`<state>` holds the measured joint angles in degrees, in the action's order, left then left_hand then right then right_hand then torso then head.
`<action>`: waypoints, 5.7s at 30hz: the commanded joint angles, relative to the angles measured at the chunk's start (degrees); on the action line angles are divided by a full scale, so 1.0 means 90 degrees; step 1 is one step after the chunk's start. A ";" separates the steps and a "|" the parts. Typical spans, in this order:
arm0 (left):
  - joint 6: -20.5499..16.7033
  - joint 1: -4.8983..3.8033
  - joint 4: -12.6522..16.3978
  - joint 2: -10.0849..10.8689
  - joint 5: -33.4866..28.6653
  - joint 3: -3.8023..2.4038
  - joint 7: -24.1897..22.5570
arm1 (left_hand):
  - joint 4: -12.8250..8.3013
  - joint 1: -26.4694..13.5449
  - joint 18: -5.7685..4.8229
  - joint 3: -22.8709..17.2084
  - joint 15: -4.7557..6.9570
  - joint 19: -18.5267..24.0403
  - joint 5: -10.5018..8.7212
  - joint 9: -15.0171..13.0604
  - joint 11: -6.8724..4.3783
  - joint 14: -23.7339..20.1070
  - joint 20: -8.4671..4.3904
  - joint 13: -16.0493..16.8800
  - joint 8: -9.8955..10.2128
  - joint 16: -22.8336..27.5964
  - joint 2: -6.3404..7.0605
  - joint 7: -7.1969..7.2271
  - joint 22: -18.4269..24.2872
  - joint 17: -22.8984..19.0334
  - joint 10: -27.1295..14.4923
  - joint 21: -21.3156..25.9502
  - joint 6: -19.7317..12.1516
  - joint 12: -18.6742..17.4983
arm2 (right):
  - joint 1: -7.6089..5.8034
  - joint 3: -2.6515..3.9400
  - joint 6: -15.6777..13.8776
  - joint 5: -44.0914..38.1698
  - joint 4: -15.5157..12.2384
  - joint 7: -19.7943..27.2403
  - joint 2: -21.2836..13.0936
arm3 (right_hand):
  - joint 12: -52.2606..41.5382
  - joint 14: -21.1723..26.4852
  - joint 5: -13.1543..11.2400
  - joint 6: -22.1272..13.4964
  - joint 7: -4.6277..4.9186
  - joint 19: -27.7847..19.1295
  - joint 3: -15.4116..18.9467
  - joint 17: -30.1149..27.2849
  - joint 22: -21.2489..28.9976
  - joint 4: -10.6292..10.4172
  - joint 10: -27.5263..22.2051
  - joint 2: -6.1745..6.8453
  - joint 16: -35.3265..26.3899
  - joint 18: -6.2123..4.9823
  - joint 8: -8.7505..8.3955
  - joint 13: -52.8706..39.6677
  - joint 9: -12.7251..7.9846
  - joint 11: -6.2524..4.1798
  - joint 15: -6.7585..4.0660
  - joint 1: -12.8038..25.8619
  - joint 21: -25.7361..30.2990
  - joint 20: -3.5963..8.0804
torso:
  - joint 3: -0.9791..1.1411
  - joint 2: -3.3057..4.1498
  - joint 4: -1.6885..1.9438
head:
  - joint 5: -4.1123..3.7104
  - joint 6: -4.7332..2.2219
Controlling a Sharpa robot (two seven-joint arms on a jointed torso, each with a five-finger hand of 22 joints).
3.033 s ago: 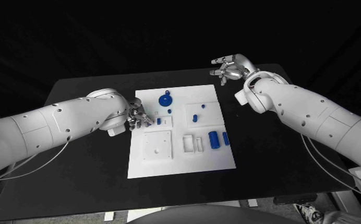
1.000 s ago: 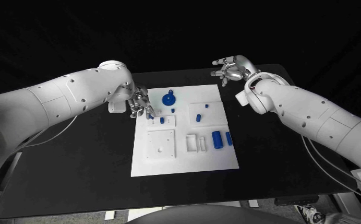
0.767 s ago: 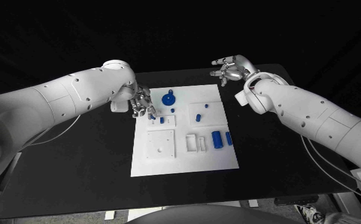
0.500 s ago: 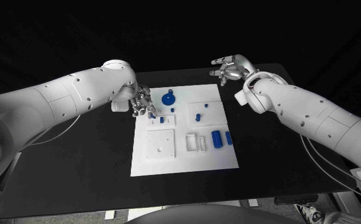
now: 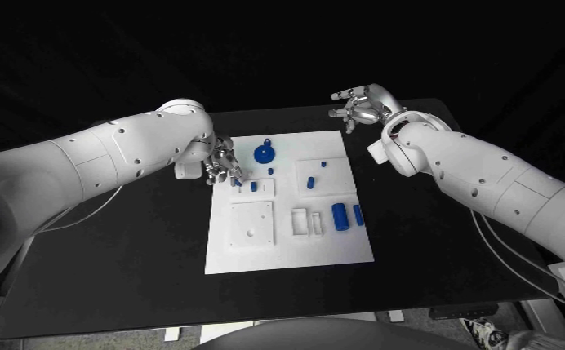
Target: Assemble the parts on the task board
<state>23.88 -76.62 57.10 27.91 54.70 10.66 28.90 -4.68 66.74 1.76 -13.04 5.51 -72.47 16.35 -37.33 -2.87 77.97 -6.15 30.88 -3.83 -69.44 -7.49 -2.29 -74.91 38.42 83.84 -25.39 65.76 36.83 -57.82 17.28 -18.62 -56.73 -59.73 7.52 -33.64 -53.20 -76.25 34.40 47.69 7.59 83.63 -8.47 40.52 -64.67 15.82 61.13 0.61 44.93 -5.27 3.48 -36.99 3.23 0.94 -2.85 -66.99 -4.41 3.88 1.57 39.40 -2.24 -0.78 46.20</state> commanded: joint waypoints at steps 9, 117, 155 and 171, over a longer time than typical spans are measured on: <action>-0.0330 0.0134 0.0020 0.0008 0.0094 0.0029 0.0001 | -0.0976 -0.0016 0.0125 -0.0955 0.0028 -0.0006 0.0043 -0.0005 -0.0045 0.0045 -0.0025 0.0006 -0.0017 -0.0036 -0.0055 0.0080 -0.0126 0.0009 0.0127 -0.0046 0.0109 0.0037 | 0.0002 0.0003 0.0039 -0.0020 -0.0005 0.0044 0.0014 | 0.0029 -0.0001 0.0021 -0.0018 0.0018 -0.0040 0.0018 -0.0002 0.0005 0.0002 0.0004 0.0015 -0.0034 -0.0029 -0.0038 0.0005 -0.0009 -0.0003 -0.0010 0.0044 -0.0012 0.0011 | -0.0006 0.0003 -0.0008 | 0.0029 0.0004; -0.0124 0.0242 0.0024 -0.0004 0.0112 0.0034 0.0009 | -0.1024 -0.0037 0.0135 -0.0967 0.0027 -0.0015 0.0096 0.0020 -0.0059 0.0087 -0.0017 -0.0027 -0.0016 -0.0086 -0.0040 0.0089 -0.0125 0.0108 0.0181 -0.0064 0.0154 0.0014 | 0.0005 0.0003 0.0051 -0.0020 0.0003 0.0049 0.0016 | 0.0033 0.0001 0.0021 -0.0015 0.0018 -0.0042 0.0000 -0.0004 0.0005 0.0002 0.0003 0.0016 -0.0037 -0.0030 -0.0038 0.0009 -0.0008 -0.0004 -0.0010 0.0041 -0.0014 0.0011 | 0.0003 0.0003 -0.0014 | 0.0022 0.0055; -0.0384 0.0357 -0.0043 -0.0140 0.0029 0.0044 0.0049 | -0.0958 -0.0071 0.0131 -0.0942 0.0030 -0.0058 0.0105 0.0201 -0.0049 0.0120 -0.0021 -0.0007 -0.0009 -0.0074 -0.0005 0.0087 -0.0121 0.0137 0.0215 -0.0020 0.0165 -0.0006 | 0.0009 0.0003 0.0055 -0.0020 0.0017 0.0053 0.0041 | 0.0033 0.0001 0.0021 -0.0015 0.0018 -0.0042 0.0000 -0.0004 0.0005 0.0002 0.0003 0.0016 -0.0037 -0.0030 -0.0038 0.0009 -0.0008 -0.0004 -0.0010 0.0041 -0.0014 0.0011 | 0.0003 0.0000 -0.0007 | -0.0023 0.0072; -0.0601 0.0362 -0.0002 -0.0129 0.0047 0.0044 0.0013 | -0.0697 -0.0151 0.0133 -0.0752 0.0029 -0.0107 0.0113 0.0786 -0.0049 0.0165 -0.0004 -0.0013 -0.0019 -0.0048 0.0140 0.0098 -0.0111 0.0167 0.0250 0.0034 0.0212 -0.0032 | 0.0010 0.0003 0.0056 -0.0020 0.0019 0.0053 0.0036 | 0.0033 0.0001 0.0018 -0.0030 0.0019 -0.0045 -0.0010 -0.0007 0.0002 0.0006 0.0006 0.0024 -0.0039 -0.0030 -0.0039 0.0013 -0.0009 -0.0004 -0.0010 0.0033 -0.0013 0.0011 | 0.0003 0.0002 -0.0009 | -0.0028 0.0069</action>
<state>19.87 -74.15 56.58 27.33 55.59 10.78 30.23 -4.96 65.48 2.64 -13.57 5.74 -72.90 17.31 -30.31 -2.95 79.05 -6.14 30.78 -4.18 -70.06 -6.68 -2.77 -74.93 39.86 84.14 -25.38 66.31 36.82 -57.76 17.27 -18.61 -56.73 -59.56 7.56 -33.34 -53.20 -76.25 34.40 47.61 7.67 83.63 -8.48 40.52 -64.69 15.82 61.13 0.61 44.93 -5.28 3.48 -36.92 3.23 0.94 -2.85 -66.99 -4.41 3.88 1.61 39.40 -2.32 -1.04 46.81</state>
